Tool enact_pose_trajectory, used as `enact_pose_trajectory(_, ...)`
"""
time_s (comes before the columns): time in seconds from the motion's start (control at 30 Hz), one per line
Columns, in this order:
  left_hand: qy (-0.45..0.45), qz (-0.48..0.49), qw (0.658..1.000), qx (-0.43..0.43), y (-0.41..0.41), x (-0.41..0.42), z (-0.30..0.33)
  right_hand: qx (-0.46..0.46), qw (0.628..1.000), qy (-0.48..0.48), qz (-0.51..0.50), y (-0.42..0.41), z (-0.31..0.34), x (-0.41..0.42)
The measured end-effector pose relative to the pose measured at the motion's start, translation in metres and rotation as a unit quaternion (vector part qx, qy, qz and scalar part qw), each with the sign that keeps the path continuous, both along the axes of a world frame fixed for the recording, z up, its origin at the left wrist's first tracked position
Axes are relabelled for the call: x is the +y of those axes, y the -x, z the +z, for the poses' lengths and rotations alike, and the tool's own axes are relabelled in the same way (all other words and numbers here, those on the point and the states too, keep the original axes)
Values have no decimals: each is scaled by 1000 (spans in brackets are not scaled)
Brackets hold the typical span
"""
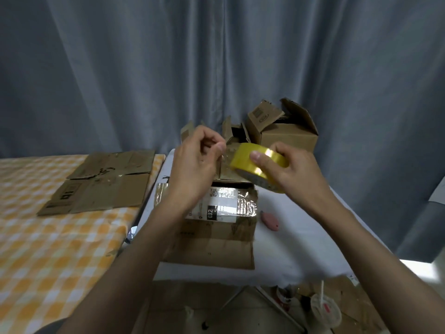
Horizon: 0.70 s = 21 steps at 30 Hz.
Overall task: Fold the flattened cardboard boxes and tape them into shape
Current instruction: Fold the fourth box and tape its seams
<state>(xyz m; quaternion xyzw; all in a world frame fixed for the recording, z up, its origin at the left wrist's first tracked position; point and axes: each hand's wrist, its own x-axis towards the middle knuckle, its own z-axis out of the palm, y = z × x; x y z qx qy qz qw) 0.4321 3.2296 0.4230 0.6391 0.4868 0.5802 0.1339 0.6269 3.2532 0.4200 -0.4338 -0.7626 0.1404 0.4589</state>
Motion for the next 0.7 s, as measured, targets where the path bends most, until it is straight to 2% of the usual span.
enact_pose_trajectory(0.1,74,-80,991,-83,13,3,11,65,997,41,3,4,5,2)
enact_pose_trajectory(0.2,96,-95,982,-133,32,6,19,101,986,113,69,8,16,8)
enact_pose_trajectory(0.33,99,-73,979,-161,53,12,18,29,974,160,160,14,27,12)
enact_pose_trajectory(0.47,119,-55,977,-171,68,18,11,8,982,110,151,28,25,18)
enact_pose_trajectory(0.7,223,-10,963,-153,79,28,-19,-48,986,103,125,44,-6,38)
